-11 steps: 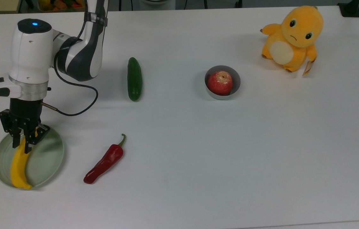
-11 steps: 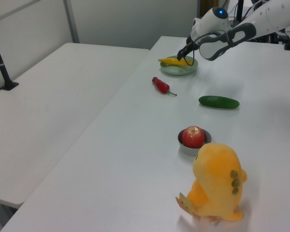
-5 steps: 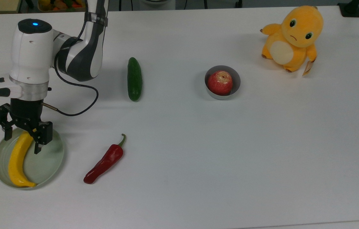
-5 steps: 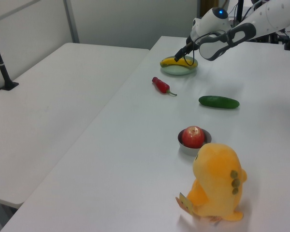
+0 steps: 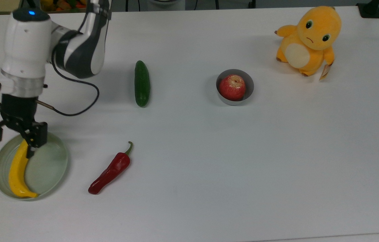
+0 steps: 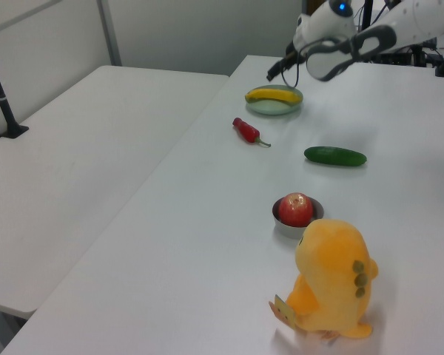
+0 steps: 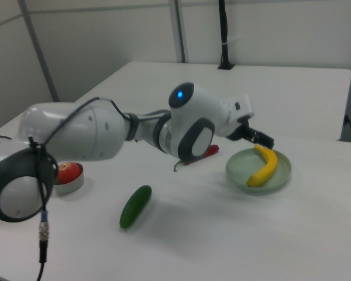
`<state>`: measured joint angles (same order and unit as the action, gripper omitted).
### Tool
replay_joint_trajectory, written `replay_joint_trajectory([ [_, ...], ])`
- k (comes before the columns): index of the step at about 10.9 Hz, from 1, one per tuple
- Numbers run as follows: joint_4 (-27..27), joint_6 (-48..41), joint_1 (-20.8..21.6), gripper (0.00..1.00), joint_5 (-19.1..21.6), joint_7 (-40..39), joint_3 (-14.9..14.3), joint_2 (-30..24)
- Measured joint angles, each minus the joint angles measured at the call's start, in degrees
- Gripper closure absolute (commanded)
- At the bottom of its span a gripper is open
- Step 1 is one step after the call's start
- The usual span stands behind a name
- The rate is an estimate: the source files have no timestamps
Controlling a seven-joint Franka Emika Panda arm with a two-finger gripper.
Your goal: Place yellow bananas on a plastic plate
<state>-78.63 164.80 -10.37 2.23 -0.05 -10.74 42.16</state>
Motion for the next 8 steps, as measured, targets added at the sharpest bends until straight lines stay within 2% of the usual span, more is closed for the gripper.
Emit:
replay_joint_trajectory([
  [1, -0.41, -3.33, -0.12, 0.0, 0.02, 0.0, -0.08, -2.99],
  [4, -0.37, -23.23, -0.07, 0.0, 0.87, 0.0, -0.17, -15.09],
  [8, -0.75, -55.59, 0.09, 0.0, 5.71, 0.0, -0.58, -34.17],
])
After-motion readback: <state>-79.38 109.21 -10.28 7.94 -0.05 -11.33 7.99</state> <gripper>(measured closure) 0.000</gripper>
